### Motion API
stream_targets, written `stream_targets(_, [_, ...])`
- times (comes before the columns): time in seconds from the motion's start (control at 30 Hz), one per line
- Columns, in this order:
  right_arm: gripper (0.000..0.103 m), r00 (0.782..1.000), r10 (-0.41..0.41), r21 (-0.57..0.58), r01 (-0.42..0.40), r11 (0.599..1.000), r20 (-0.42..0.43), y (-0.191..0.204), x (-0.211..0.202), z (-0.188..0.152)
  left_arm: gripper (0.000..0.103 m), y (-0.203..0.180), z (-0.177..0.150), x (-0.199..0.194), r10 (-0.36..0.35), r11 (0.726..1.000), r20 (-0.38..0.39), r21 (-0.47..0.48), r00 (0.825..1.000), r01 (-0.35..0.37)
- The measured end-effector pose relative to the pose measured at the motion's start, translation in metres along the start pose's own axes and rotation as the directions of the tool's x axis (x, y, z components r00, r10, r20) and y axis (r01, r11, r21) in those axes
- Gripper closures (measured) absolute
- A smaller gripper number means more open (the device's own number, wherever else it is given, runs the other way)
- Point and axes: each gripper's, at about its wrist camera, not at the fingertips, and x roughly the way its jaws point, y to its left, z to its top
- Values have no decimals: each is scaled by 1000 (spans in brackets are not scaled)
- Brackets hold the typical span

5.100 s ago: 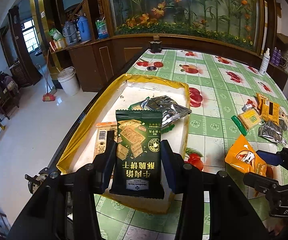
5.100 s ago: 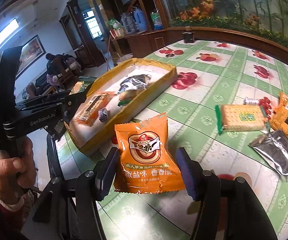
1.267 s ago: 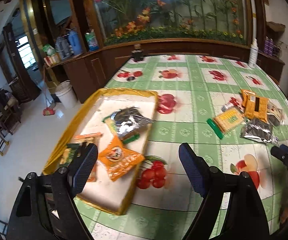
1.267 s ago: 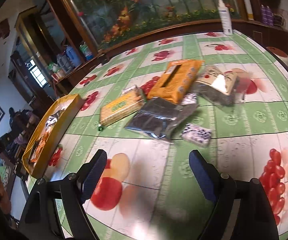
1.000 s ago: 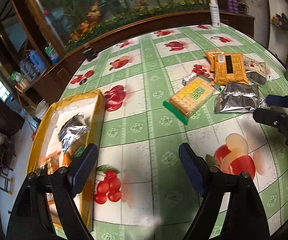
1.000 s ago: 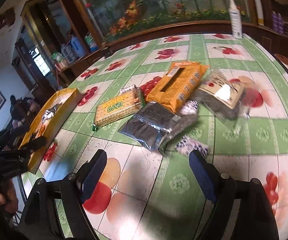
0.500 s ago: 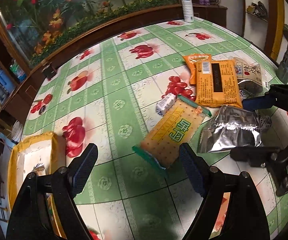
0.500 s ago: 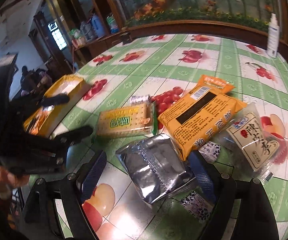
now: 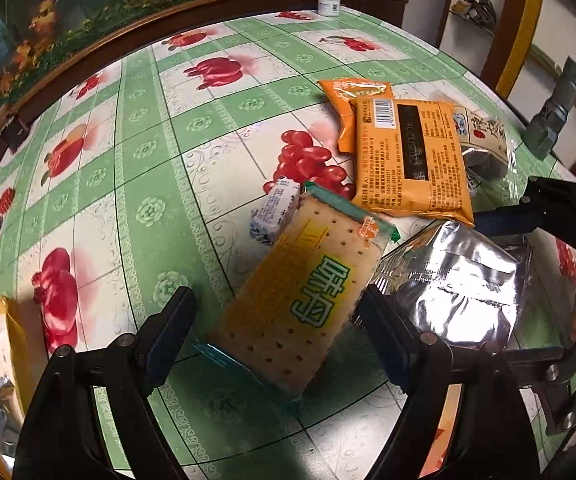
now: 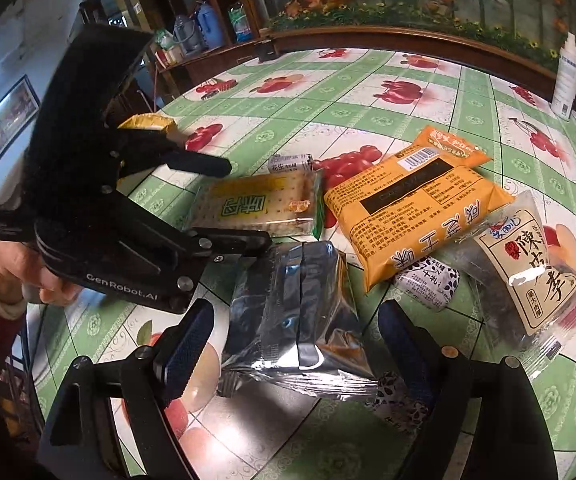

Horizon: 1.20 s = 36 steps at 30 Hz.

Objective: Organize snacks
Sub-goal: 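Grasp the WEIDAN cracker pack with left tool while right tool grasps the silver foil bag, then lift and carry the cracker pack and foil bag over the tray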

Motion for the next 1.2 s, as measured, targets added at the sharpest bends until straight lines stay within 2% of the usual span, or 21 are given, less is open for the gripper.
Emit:
stream_targets(0.03, [17,1000,2,-1,-2,1000,7,0,-1,1,28,5,-4,-3,-8,1000,16,-22,1000,9])
stream_targets(0.1, [17,1000,1,-7,-1,1000,12,3,-2,2,47,8,-11,-9,10,1000,24,-24,1000,-9])
stream_targets(0.17, [17,1000,-1,-14,1,1000,11,7,1,4,57,11,-18,-15,12,999,11,-41,1000,-12])
stream_targets(0.23, [17,1000,-10,-26,10,1000,0,13,5,5,58,13,-27,-20,15,998,2,-57,1000,-15])
stream_targets(0.43, [18,994,-106,-114,102,988,-30,36,23,5,58,17,-46,-31,4,994,-7,-108,1000,-4])
stream_targets(0.53, [29,990,-140,-118,136,984,-20,40,24,6,56,17,-43,-30,13,994,-21,-108,1000,-15])
stream_targets(0.57, [37,990,-137,-104,134,985,-16,39,24,7,54,14,-40,-27,26,995,-27,-100,999,-29])
stream_targets(0.67, [40,992,-126,-68,125,990,-13,35,21,6,47,9,-33,-22,39,996,-28,-80,999,-41])
stream_targets(0.73, [41,990,-144,-70,143,987,-12,38,19,3,47,7,-30,-20,42,996,-18,-82,999,-43])
stream_targets(0.77, [42,990,-143,-61,142,988,-8,38,17,2,47,8,-31,-20,40,995,-12,-95,999,-41])
stream_targets(0.87, [43,995,-100,3,100,995,20,34,6,-5,58,13,-40,-25,51,988,8,-143,999,-49])
stream_targets(1.03, [43,994,-72,74,67,995,76,32,-15,-15,59,20,-63,-41,58,969,27,-244,998,-50])
stream_targets(1.2, [43,991,-26,104,12,994,133,45,-41,-23,58,16,-89,-78,90,942,98,-330,991,-53])
